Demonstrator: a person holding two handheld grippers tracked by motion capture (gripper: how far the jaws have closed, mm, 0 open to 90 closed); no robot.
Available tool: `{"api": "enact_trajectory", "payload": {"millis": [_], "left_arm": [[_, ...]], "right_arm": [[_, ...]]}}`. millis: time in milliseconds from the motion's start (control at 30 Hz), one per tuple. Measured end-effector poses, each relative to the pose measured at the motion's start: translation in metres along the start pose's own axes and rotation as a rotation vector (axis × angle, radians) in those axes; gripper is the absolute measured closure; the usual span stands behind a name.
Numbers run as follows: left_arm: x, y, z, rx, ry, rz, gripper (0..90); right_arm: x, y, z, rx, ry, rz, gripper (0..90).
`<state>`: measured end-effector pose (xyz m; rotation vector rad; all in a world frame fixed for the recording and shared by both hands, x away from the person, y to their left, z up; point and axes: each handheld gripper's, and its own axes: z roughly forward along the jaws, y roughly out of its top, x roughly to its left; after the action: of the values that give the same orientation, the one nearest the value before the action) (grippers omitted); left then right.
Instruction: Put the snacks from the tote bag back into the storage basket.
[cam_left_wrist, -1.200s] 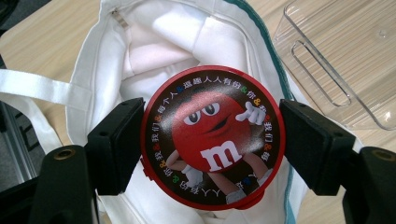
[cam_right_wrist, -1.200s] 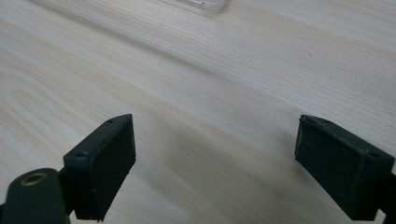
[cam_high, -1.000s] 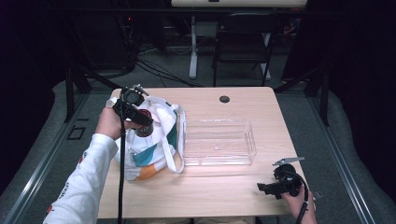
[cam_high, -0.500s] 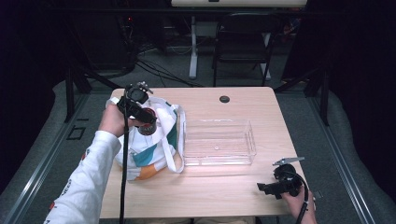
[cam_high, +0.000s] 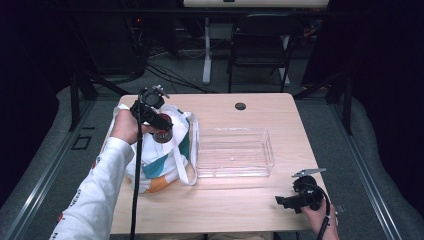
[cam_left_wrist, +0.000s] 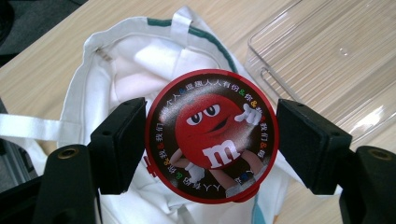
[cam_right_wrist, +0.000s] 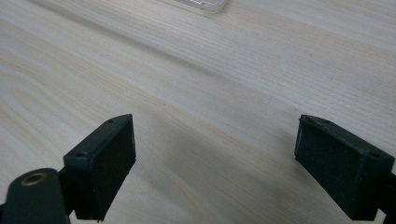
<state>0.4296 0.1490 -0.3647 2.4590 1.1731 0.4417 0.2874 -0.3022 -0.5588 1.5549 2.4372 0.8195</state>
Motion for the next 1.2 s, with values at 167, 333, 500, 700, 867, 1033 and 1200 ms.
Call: {"api": "enact_trajectory", "payload": {"millis": [167, 333, 500, 700, 867, 1033, 1200], "left_arm": [[-0.010, 0.010, -0.001, -0.012, -0.018, 0.020, 27.4], [-0.020, 0.018, 0.001, -0.019, -0.037, 0.037, 27.4], [-0.029, 0.026, 0.004, -0.019, -0.057, 0.050, 27.4], [-0.043, 0.034, 0.010, -0.030, -0.081, 0.062, 27.4], [-0.056, 0.041, 0.017, -0.029, -0.108, 0.082, 27.4], [-0.064, 0.045, 0.022, -0.031, -0.126, 0.092, 27.4], [-0.074, 0.048, 0.030, -0.032, -0.156, 0.097, 27.4]], "right_arm": [[0.000, 0.000, 0.000, 0.001, 0.001, -0.003, 11.8], [0.000, 0.000, 0.000, -0.002, 0.000, -0.001, 11.9], [0.000, 0.000, 0.000, -0.002, 0.002, -0.002, 11.9], [0.000, 0.000, 0.000, 0.001, 0.004, -0.004, 11.9], [0.000, 0.000, 0.000, -0.001, -0.001, -0.002, 11.9], [0.000, -0.001, -0.001, -0.007, -0.001, 0.000, 11.9], [0.000, -0.001, -0.001, -0.002, 0.000, -0.005, 11.9]]}}
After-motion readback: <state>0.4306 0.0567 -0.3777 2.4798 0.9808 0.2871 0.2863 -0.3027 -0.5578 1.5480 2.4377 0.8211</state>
